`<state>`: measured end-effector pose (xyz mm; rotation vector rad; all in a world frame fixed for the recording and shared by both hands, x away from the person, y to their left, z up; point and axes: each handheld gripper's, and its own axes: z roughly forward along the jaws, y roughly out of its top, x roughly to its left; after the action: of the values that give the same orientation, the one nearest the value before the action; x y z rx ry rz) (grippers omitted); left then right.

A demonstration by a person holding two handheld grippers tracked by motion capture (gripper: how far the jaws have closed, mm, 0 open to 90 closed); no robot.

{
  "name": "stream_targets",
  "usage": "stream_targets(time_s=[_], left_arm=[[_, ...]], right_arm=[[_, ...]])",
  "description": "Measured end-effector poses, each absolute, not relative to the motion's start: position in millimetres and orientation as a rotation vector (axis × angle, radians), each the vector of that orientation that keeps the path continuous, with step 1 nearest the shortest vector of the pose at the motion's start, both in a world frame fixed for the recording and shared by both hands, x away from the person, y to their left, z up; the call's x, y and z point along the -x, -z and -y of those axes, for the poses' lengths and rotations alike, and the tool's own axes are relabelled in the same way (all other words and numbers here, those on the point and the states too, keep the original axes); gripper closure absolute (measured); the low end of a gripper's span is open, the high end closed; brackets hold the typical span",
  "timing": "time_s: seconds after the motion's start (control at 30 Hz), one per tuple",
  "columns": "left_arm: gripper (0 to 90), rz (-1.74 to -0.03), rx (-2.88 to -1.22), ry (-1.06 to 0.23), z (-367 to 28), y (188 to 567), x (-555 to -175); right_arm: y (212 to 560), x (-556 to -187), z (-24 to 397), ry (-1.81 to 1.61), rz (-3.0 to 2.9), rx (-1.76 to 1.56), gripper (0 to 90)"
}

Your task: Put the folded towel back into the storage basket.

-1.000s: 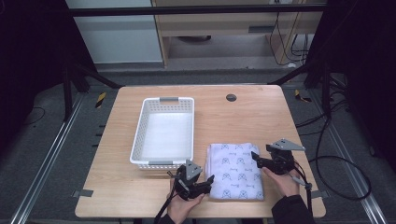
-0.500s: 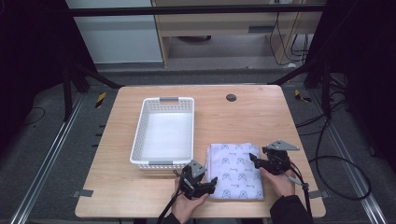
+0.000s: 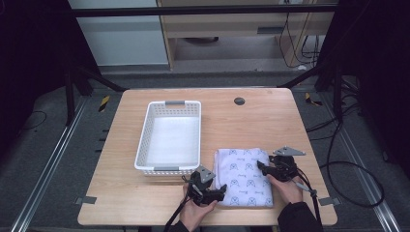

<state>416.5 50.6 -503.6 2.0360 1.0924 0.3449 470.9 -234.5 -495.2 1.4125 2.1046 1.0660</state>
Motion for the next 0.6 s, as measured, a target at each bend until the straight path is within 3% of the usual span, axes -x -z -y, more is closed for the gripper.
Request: stream_targets(time_s=[0.43,0.6], left_arm=[[38.1,-1.089,-2.024,-0.333,-48.0,504.4,-413.0],[51.9,-1.068,-2.021,-0.281,-47.7,504.0,-413.8]], right_arm=[[500.5,-474.2,236.3,-1.089,-2.130,-1.465,48.0],[501.6,-474.4,235.8,-1.111,-2.131,-1.488,53.2]])
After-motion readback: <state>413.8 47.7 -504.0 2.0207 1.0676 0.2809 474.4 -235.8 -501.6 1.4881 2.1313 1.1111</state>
